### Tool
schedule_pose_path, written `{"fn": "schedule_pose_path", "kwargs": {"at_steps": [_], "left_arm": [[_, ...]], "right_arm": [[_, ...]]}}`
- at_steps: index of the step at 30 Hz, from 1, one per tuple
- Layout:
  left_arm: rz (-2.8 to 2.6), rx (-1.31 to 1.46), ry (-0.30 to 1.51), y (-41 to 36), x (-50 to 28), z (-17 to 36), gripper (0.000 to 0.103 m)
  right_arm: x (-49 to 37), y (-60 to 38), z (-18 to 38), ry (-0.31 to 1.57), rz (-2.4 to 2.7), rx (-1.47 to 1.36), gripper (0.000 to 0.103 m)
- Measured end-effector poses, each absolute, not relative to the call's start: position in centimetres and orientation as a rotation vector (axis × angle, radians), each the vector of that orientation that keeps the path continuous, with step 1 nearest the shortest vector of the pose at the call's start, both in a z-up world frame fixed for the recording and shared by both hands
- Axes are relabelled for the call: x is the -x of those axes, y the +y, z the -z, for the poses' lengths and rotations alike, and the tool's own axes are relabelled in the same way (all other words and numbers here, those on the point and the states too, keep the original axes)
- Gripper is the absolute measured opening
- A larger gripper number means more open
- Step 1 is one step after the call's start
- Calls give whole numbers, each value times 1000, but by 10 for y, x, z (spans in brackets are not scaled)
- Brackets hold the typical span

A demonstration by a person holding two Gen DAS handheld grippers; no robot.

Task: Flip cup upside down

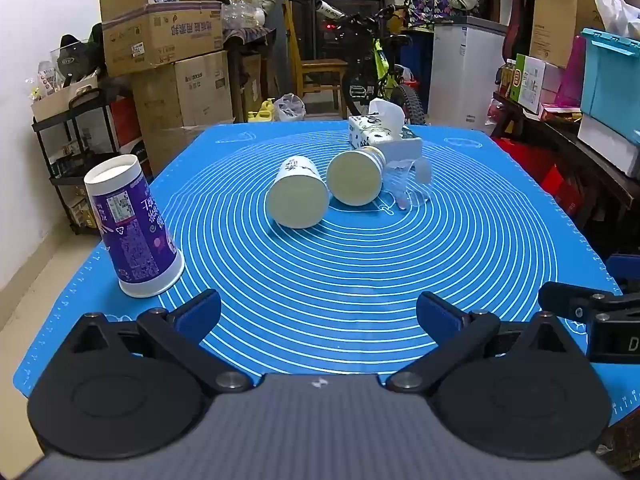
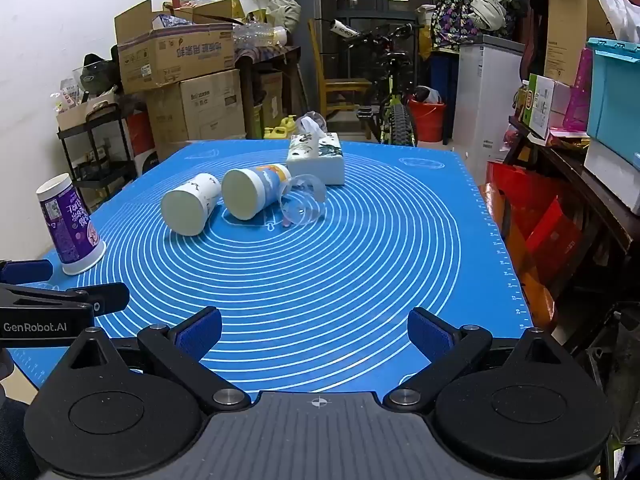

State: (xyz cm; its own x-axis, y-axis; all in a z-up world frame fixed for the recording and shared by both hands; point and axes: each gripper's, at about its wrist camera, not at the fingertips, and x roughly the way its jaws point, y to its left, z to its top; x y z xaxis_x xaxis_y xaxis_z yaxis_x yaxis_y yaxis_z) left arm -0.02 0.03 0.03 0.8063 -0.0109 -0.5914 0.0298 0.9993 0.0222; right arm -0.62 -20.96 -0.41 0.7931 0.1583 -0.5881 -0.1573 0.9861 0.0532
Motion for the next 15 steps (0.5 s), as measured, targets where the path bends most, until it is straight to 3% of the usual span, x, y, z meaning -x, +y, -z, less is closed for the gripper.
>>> {"fn": "schedule_pose_path", "kwargs": {"at_steps": [15], "left_arm": [[15,-53,631,1,2,0,102]], "right_arm": [[7,-209,5,632,-173,-4,99]]}}
